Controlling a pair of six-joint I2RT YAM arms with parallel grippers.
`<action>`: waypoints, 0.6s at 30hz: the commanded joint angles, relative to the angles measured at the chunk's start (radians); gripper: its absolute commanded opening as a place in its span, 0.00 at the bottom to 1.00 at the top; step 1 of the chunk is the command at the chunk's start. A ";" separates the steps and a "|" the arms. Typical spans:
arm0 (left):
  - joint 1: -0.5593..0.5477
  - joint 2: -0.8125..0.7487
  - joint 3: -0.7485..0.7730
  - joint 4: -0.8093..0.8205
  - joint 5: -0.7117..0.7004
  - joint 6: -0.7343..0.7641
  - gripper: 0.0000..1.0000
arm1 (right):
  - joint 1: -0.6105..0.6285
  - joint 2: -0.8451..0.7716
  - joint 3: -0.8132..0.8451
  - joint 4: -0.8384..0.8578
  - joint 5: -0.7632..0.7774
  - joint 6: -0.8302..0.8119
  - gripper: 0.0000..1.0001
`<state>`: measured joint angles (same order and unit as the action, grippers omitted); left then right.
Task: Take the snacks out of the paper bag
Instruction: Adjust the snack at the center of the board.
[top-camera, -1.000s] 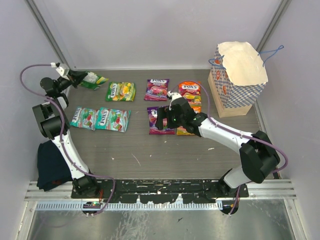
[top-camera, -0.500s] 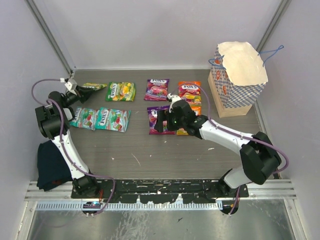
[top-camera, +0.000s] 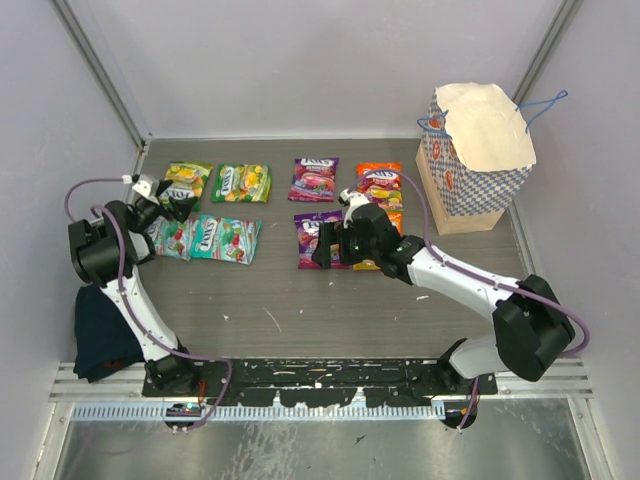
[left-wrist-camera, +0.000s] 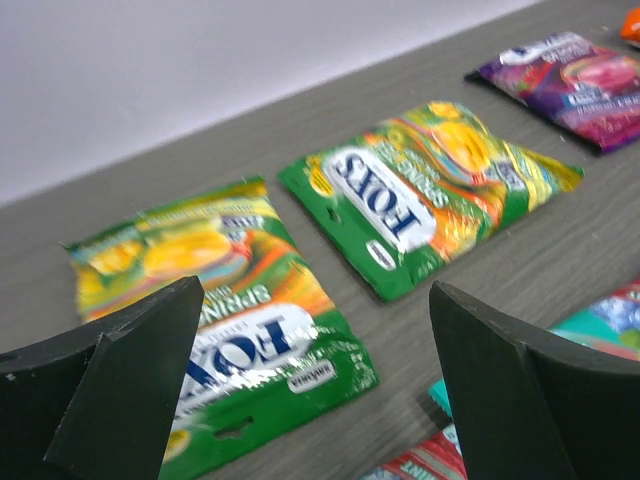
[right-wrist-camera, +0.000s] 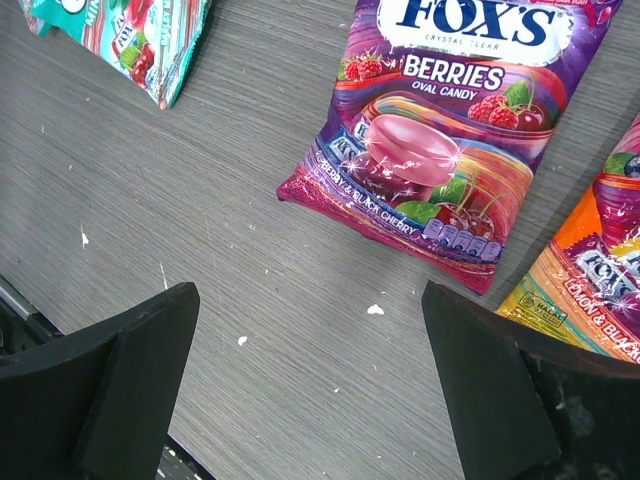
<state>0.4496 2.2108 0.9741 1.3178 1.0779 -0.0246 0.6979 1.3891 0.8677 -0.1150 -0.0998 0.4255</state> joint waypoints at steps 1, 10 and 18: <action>-0.002 -0.188 -0.039 0.112 -0.109 0.080 0.98 | -0.001 -0.046 -0.002 0.052 -0.005 0.017 1.00; -0.133 -0.440 -0.204 0.112 -0.359 0.138 0.98 | -0.001 -0.039 -0.010 0.066 -0.029 0.038 1.00; -0.204 -0.715 -0.202 -0.174 -0.904 -0.180 0.98 | -0.001 -0.052 -0.017 0.067 -0.028 0.035 1.00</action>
<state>0.2516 1.6817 0.7341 1.3170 0.5171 -0.0669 0.6979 1.3804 0.8463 -0.0975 -0.1181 0.4522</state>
